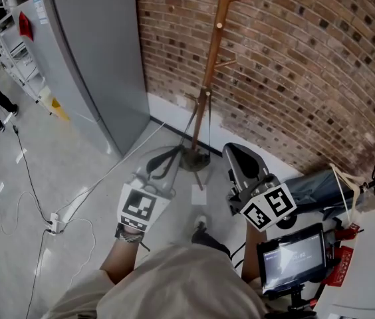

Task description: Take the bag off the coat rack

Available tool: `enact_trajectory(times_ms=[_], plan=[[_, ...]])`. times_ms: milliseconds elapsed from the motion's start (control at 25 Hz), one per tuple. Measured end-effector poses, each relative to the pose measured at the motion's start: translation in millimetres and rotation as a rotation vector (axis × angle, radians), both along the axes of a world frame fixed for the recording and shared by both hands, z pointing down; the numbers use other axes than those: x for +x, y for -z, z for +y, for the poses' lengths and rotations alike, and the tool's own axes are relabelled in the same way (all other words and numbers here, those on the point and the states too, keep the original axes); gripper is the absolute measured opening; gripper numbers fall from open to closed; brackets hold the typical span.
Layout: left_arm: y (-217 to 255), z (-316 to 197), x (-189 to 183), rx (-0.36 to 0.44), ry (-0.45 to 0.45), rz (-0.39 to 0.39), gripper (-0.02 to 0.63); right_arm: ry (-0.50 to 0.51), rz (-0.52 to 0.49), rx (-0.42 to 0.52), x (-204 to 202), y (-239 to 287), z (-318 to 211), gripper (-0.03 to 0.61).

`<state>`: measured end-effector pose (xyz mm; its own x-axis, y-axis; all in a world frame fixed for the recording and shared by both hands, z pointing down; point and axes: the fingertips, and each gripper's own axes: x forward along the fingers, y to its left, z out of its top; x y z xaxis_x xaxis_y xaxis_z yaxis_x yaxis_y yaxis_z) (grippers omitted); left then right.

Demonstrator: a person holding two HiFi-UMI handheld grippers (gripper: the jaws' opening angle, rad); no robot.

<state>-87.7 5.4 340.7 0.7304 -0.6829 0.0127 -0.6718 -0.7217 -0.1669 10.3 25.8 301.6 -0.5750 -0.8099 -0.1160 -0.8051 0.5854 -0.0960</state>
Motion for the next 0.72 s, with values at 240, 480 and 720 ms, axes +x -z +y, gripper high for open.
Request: enact_trajectory(times_ms=[240,480,720], plan=[[8.3,-33.5,28.1,0.017,0.021,0.009,0.000,0.006,-0.007,0.003,32.5,4.7,-38.8,0.002],[10.5,-60.8,53.1,0.005,0.056,-0.001,0.000,0.051,-0.009,-0.037,57.2,4.0,-70.3,0.002],[7.6,-82.2,77.3,-0.011,0.090,0.002,0.000,0.060,0.014,-0.047,81.9,-3.2,-91.6,0.003]])
